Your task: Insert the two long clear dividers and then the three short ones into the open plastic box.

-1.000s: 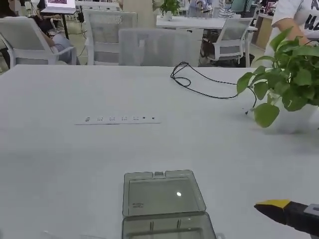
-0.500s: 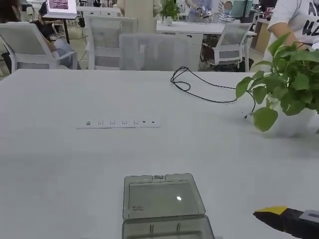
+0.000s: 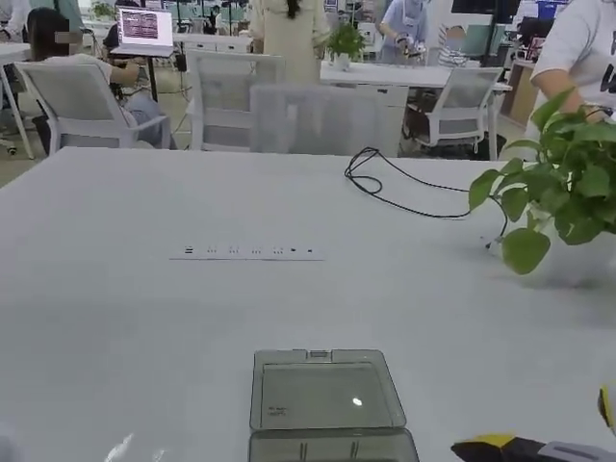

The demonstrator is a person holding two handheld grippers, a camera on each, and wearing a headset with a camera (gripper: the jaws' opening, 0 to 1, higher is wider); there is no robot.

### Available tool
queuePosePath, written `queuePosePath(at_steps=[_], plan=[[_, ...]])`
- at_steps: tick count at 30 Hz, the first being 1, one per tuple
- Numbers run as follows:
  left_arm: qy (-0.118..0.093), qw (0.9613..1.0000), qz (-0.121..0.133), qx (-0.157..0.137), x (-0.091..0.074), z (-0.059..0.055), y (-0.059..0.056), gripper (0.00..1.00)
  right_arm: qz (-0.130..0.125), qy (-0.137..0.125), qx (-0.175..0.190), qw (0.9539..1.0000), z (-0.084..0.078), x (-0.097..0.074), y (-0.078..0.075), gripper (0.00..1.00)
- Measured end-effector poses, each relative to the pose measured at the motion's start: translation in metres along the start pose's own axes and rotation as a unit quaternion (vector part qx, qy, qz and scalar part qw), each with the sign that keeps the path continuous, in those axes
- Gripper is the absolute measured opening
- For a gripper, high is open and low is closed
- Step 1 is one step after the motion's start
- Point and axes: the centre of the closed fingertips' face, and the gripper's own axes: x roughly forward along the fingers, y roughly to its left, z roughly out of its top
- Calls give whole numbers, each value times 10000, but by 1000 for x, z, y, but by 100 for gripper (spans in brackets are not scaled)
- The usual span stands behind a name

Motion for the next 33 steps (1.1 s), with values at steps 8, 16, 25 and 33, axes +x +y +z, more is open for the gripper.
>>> queuePosePath(at_steps=[8,16,25,33], plan=[[-622,9976,-255,154,-8,16,-30,30,168,-204,348,9990,3,18,19,57],[-1208,9907,-602,168,-16,35,-64,30,300,-553,609,9962,16,27,34,45],[-1572,9799,-1221,-112,-22,46,-100,30,337,-846,1019,9906,22,34,46,32],[-1796,9714,-1542,-181,-29,57,-126,30,395,-899,1222,9876,19,45,60,28]])
